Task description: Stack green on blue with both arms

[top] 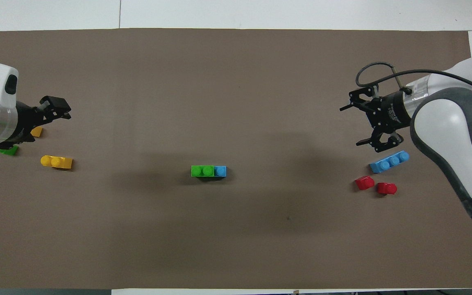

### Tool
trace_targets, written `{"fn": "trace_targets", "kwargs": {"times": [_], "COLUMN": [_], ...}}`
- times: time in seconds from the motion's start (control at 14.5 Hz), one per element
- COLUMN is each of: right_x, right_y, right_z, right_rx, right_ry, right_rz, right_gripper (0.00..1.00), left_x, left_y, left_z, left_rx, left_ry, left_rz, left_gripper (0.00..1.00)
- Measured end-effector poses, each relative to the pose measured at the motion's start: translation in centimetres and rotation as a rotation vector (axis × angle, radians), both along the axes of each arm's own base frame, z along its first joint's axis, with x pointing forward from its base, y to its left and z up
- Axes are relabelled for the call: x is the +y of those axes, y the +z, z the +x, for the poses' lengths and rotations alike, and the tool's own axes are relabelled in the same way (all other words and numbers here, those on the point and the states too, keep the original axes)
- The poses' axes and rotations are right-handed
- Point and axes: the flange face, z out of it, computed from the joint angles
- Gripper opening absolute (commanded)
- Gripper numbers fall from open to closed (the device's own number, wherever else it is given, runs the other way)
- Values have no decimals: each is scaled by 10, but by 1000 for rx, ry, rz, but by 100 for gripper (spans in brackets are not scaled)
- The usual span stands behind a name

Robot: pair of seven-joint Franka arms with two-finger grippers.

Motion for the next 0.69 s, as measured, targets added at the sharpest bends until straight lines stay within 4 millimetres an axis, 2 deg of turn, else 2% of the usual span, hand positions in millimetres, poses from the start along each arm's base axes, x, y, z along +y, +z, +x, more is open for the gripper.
{"fn": "trace_targets", "kwargs": {"times": [0.21, 0.41, 0.55, 0.69], "right_x": [-22, -21, -21, -22], "right_y": [36, 90, 122, 150], "right_z": [-10, -40, -60, -72], "right_rx": [-128, -216, -252, -272], "right_ry": [335, 645, 807, 942], "right_rz": [-60, -122, -173, -247], "right_gripper": [100, 100, 100, 100], "left_x": [10, 22, 21, 19], "left_y": [18, 41, 58, 72], "left_z": [2, 2, 1, -1], "left_rx": [18, 61, 116, 178], "left_ry": [-211, -370, -407, -419], "left_rz": [-3, 12, 10, 2], "left_gripper": [100, 100, 100, 100]}}
